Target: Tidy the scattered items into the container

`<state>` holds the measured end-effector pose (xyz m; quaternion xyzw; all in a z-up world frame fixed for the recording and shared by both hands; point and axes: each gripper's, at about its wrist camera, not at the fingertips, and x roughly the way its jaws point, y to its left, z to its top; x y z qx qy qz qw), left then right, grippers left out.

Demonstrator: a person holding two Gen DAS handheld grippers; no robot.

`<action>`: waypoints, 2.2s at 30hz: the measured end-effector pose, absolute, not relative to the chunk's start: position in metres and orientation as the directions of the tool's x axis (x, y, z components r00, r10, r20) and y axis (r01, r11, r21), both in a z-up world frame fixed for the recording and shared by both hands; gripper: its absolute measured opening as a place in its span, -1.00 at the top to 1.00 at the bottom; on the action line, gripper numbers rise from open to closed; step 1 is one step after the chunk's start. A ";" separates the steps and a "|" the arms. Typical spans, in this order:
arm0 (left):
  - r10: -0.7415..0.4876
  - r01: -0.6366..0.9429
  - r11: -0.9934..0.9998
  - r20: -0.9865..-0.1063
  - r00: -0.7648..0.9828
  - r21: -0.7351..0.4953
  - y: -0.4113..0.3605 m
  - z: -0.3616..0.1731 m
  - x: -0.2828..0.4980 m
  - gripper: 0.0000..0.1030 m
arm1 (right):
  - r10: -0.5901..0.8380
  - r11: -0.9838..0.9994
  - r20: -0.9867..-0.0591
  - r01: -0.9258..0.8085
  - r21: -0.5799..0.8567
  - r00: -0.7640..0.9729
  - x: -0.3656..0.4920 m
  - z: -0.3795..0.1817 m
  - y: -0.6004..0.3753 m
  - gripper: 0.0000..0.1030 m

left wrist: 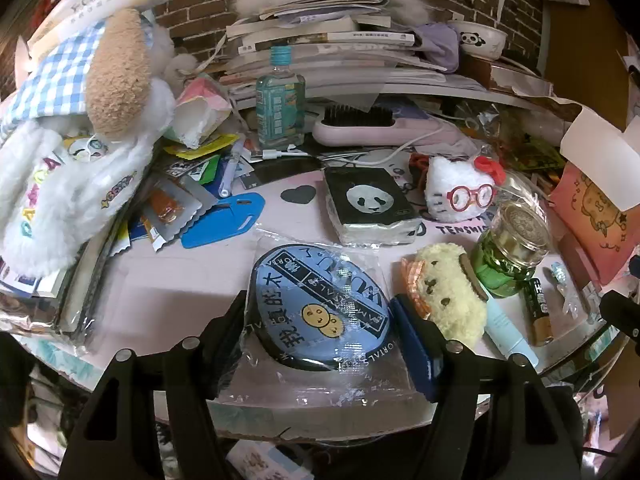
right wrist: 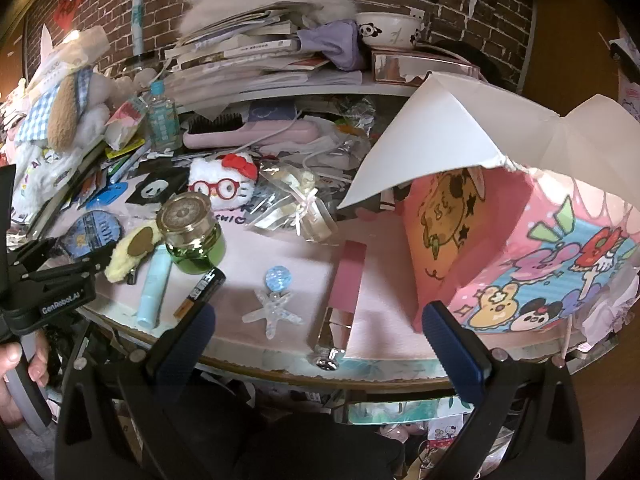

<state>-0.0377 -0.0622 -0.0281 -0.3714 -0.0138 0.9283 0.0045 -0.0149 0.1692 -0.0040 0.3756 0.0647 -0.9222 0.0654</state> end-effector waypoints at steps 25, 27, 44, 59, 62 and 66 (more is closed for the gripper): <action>0.024 0.044 -0.995 -0.636 -0.771 -0.091 -0.068 -0.001 -0.033 -0.07 | -0.067 -0.983 -0.700 0.167 -0.075 -0.711 -0.014 -0.004 0.169 -1.00; 0.037 0.035 -0.994 -0.629 -0.776 -0.101 -0.066 0.007 -0.034 -0.06 | -0.055 -0.984 -0.700 0.157 -0.082 -0.712 -0.014 -0.004 0.170 -1.00; 0.379 -0.371 -0.920 -0.536 -0.755 -0.128 0.037 0.103 -0.065 -0.03 | -0.002 -0.988 -0.696 0.108 -0.109 -0.718 -0.015 -0.001 0.180 -0.99; 0.554 -0.730 -0.680 -0.700 -0.450 -0.069 0.188 0.143 -0.100 0.00 | -0.001 -0.989 -0.701 0.103 -0.104 -0.713 -0.018 -0.001 0.185 -0.99; 0.528 -0.744 -0.666 -0.744 -0.409 -0.063 0.211 0.136 -0.108 0.00 | -0.006 -0.990 -0.703 0.105 -0.099 -0.711 -0.019 -0.001 0.188 -0.99; 0.480 -0.744 -0.666 -0.795 -0.371 -0.055 0.232 0.130 -0.116 0.00 | -0.011 -0.992 -0.712 0.097 -0.080 -0.702 -0.022 -0.003 0.194 -0.99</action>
